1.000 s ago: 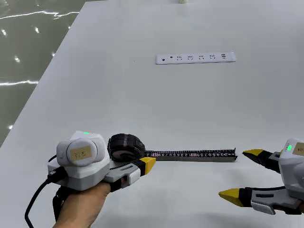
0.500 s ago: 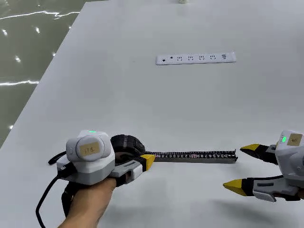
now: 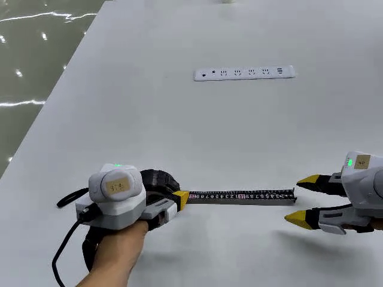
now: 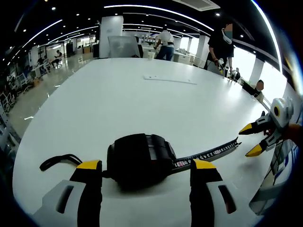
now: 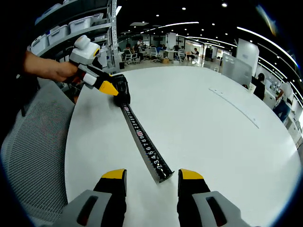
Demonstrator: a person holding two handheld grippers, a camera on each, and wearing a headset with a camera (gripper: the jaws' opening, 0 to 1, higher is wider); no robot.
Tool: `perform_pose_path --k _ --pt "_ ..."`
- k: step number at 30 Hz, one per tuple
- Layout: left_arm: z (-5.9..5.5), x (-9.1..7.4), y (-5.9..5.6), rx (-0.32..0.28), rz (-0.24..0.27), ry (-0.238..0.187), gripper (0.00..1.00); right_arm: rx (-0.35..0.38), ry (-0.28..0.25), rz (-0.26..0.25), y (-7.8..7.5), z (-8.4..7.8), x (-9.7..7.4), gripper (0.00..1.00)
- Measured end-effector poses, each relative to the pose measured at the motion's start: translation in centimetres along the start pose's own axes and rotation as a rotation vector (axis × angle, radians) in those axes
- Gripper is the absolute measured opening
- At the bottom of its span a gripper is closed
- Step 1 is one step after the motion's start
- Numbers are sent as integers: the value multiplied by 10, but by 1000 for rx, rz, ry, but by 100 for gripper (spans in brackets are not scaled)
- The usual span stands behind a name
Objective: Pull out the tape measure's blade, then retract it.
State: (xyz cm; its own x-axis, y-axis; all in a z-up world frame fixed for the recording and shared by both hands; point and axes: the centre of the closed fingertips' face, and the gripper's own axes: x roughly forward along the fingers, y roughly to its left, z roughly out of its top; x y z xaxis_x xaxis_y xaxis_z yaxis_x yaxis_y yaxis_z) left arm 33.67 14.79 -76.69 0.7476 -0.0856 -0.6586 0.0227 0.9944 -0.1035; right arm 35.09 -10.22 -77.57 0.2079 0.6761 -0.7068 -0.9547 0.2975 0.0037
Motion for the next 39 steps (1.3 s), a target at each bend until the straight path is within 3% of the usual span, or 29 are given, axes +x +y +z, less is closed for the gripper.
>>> perform_pose_path --k 9,21,39 --pt "0 3 2 4 14 -16 70 -54 26 29 -9 -5 7 32" --pt "4 4 4 -3 11 -40 59 -116 77 71 -13 -14 17 21" --pt "4 4 5 -8 15 -46 55 -123 82 91 -17 -17 22 12"
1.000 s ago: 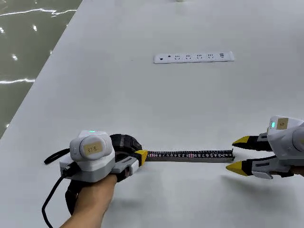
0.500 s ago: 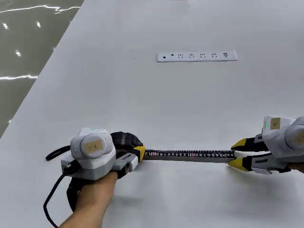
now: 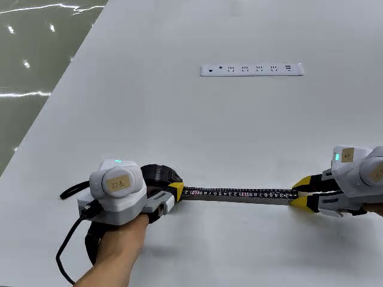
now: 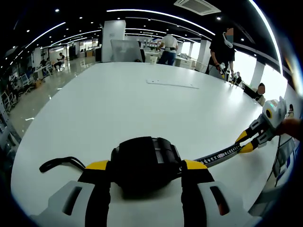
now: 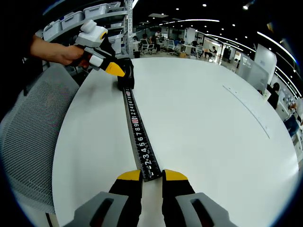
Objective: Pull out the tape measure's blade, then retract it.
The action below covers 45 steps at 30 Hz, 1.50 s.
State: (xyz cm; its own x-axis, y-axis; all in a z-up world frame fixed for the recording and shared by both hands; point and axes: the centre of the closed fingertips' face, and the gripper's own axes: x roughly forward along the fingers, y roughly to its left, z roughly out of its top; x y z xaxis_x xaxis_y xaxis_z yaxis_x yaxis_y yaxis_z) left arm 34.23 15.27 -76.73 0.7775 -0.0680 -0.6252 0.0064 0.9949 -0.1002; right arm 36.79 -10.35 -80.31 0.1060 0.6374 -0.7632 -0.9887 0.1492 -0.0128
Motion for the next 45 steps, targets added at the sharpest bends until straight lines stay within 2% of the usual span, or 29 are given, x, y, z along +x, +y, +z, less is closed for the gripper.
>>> perform_pose_path --k 19,31,45 --pt "1 3 -1 -16 20 17 59 -17 7 7 3 -1 -2 9" --pt "1 7 1 -25 43 23 59 -3 12 7 3 -3 -1 9" --pt "0 11 3 -22 66 39 59 -21 23 11 1 -3 3 9"
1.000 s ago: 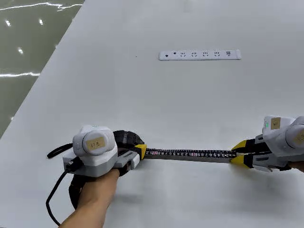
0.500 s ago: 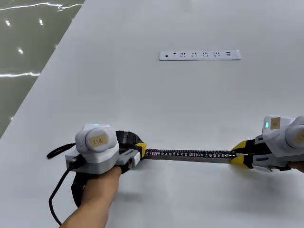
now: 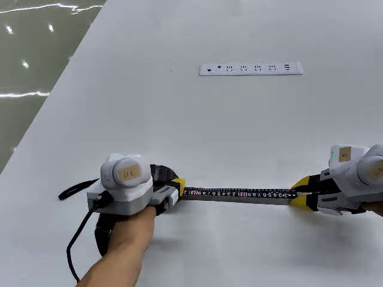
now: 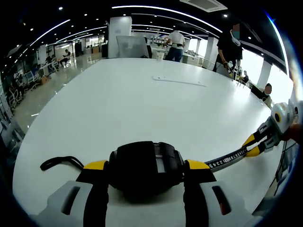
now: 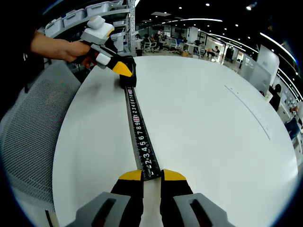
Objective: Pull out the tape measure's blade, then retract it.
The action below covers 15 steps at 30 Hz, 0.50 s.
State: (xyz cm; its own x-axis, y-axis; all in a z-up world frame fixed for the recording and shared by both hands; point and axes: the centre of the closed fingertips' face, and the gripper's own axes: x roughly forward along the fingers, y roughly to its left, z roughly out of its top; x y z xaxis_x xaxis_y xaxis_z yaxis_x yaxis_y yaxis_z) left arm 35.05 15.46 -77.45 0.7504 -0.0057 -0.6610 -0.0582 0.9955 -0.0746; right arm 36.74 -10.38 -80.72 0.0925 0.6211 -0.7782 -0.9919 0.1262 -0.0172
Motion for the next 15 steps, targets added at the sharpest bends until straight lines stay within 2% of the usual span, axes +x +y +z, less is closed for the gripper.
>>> perform_pose_path --k 15 --pt "0 -1 1 19 7 5 56 -7 7 3 0 1 -1 9"
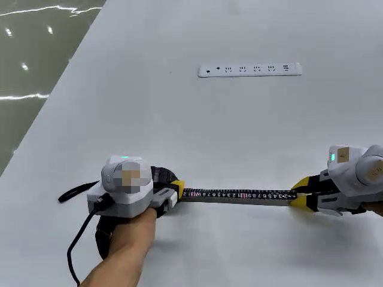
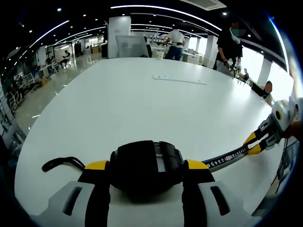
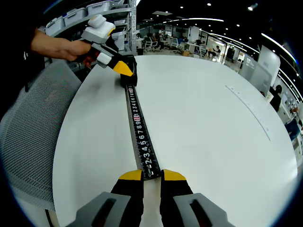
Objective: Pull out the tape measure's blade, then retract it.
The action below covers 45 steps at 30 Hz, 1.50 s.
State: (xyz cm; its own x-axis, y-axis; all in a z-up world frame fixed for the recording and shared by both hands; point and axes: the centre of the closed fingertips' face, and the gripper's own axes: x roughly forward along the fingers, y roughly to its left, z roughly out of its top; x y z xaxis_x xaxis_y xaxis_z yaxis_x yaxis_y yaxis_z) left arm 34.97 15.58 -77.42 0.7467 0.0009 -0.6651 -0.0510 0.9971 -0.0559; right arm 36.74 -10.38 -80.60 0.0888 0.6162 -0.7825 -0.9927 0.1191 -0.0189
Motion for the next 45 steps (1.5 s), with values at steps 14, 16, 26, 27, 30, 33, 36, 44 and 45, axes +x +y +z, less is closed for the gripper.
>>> perform_pose_path --k 14,16,26,27,30,33,36,44,45 --pt "0 -1 1 5 -8 7 53 2 3 3 1 1 -1 8" --pt "-1 -1 1 5 -9 7 53 3 3 2 1 1 -1 9" --pt "-1 -1 2 -4 -18 10 54 6 4 2 2 1 -1 9" --pt "-1 -1 2 -4 -18 11 54 6 5 2 2 2 -1 9" --pt "-1 -1 3 -7 -19 13 54 7 7 2 2 2 -1 9" --pt "-1 -1 3 -8 -21 13 54 6 8 3 3 2 -1 9" --pt "-1 -2 3 -10 -23 12 54 7 9 4 3 3 -1 9" --pt "-1 -2 2 -12 -28 15 54 1 15 7 4 3 -1 9" --pt "-1 -2 2 -12 -29 16 54 1 14 8 5 3 -1 9"
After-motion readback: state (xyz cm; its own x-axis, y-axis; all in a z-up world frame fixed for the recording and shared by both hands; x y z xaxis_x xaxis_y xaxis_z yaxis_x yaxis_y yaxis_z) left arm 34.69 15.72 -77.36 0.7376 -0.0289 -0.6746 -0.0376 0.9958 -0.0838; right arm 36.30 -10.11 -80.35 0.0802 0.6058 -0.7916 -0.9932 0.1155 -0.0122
